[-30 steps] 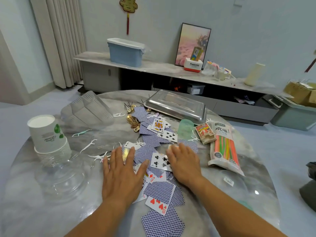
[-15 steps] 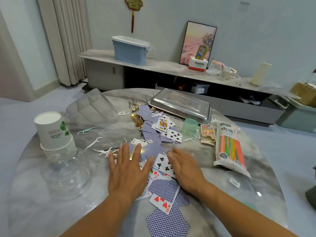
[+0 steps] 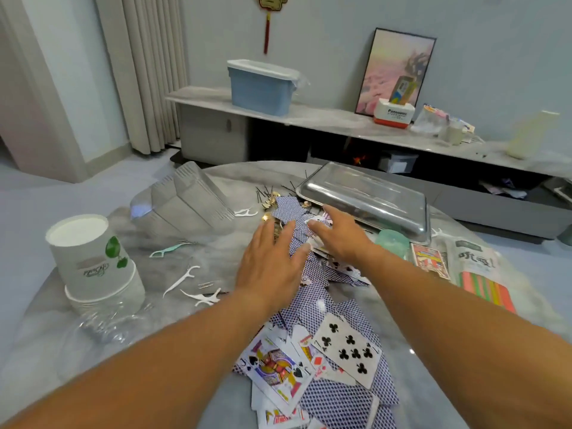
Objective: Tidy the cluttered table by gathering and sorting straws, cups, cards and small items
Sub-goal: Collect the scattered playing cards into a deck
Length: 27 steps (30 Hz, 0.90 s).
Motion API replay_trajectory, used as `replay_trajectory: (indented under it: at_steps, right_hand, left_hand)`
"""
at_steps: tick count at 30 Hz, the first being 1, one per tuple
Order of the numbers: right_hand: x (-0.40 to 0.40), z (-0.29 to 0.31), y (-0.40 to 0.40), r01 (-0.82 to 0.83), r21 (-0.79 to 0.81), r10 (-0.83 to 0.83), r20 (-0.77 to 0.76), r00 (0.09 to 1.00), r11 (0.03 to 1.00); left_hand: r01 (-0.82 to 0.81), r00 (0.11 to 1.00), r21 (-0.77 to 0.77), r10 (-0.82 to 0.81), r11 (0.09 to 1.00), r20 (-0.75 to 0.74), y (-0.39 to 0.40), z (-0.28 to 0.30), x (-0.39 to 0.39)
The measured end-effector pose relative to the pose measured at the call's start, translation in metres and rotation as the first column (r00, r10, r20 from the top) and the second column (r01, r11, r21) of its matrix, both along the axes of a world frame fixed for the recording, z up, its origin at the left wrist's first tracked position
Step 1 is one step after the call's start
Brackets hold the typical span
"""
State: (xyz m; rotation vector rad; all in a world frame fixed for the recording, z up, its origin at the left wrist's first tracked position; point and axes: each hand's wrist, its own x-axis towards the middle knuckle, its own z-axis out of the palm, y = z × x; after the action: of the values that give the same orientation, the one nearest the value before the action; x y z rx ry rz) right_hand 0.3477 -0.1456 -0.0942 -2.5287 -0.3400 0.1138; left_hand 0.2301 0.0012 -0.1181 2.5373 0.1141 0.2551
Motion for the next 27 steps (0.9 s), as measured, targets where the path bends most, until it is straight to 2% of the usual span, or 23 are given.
replay_trajectory:
  at_steps: [3,5,7,11,14,17,20,23,27]
  right_hand:
    - [0.022,-0.013,0.006,0.017,-0.092,-0.021,-0.043,0.999,0.996]
    - [0.017,-0.018,0.005,-0.008,-0.172,0.008,0.003,1.0,0.985]
    - [0.006,-0.02,0.002,-0.017,-0.136,0.021,0.029,0.999,0.991]
    - [-0.032,-0.018,-0.009,-0.038,0.057,0.036,0.031,0.999,0.998]
    - [-0.066,-0.017,-0.016,-0.104,0.17,0.108,-0.013,0.994,0.98]
    - [-0.091,-0.013,-0.024,-0.14,0.148,0.146,-0.031,0.989,0.979]
    - [-0.106,-0.006,-0.03,-0.151,0.091,0.153,-0.019,0.988,0.984]
    - [-0.113,-0.002,-0.031,-0.145,0.043,0.145,0.011,0.989,0.988]
    - [-0.091,0.009,-0.018,-0.064,0.12,0.058,0.052,0.997,0.991]
  left_hand:
    - [0.056,0.994,0.047,-0.052,0.997,-0.094,0.01,-0.001,0.041]
    - [0.139,0.975,0.115,-0.116,0.984,-0.19,0.015,-0.005,0.051]
    - [0.237,0.953,0.202,-0.187,0.95,-0.238,0.016,-0.011,0.052]
    - [0.289,0.955,0.19,-0.269,0.938,-0.123,0.017,-0.021,0.028]
    - [0.283,0.959,0.167,-0.275,0.944,-0.071,0.017,-0.024,-0.001]
    - [0.262,0.964,0.159,-0.249,0.952,-0.095,0.013,-0.023,-0.031]
    - [0.244,0.97,0.253,-0.232,0.936,-0.078,0.011,-0.018,-0.055]
    - [0.173,0.982,0.383,-0.186,0.908,-0.003,0.014,-0.006,-0.065]
    - [0.021,0.992,0.43,-0.074,0.902,0.107,0.023,0.009,-0.041]
